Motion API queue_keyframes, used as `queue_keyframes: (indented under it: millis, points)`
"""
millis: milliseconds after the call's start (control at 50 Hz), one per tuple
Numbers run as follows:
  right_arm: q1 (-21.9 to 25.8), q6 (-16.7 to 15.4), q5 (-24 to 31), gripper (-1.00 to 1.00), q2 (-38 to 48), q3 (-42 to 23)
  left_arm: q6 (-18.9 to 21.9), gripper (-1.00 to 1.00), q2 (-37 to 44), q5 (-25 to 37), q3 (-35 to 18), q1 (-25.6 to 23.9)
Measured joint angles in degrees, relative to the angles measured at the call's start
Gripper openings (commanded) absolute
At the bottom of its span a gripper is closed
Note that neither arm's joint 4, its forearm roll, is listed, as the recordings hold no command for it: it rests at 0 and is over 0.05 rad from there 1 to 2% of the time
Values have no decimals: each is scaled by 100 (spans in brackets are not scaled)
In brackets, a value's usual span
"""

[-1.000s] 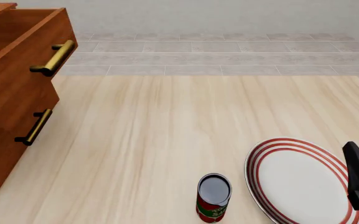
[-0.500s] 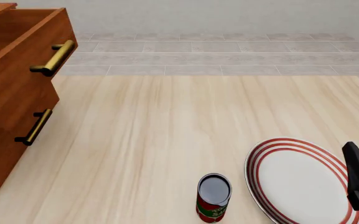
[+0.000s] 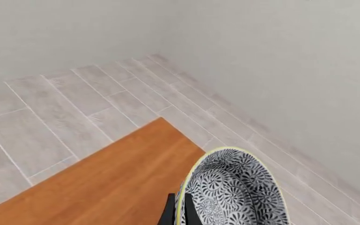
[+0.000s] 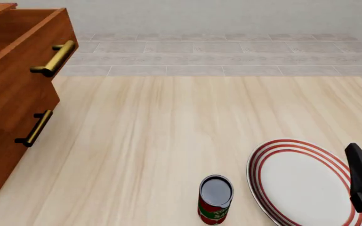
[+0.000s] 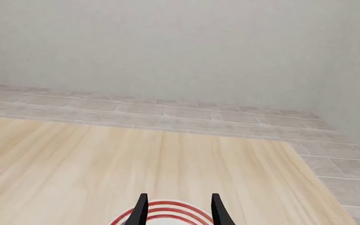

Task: Put the bowl on top of the cabinet.

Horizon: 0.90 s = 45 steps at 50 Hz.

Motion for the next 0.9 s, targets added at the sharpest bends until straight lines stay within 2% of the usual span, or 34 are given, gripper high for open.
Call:
queue_keyframes:
  millis: [280,600,900]
  points:
    - [1,-12,5,100,0,-1,50,-100,49,-155,168,165]
    - [-1,-20,5,100,0,-1,47,-100,11,-394,598,50]
    - [0,-20,2,100,0,-3,28,-100,-35,-571,749,78]
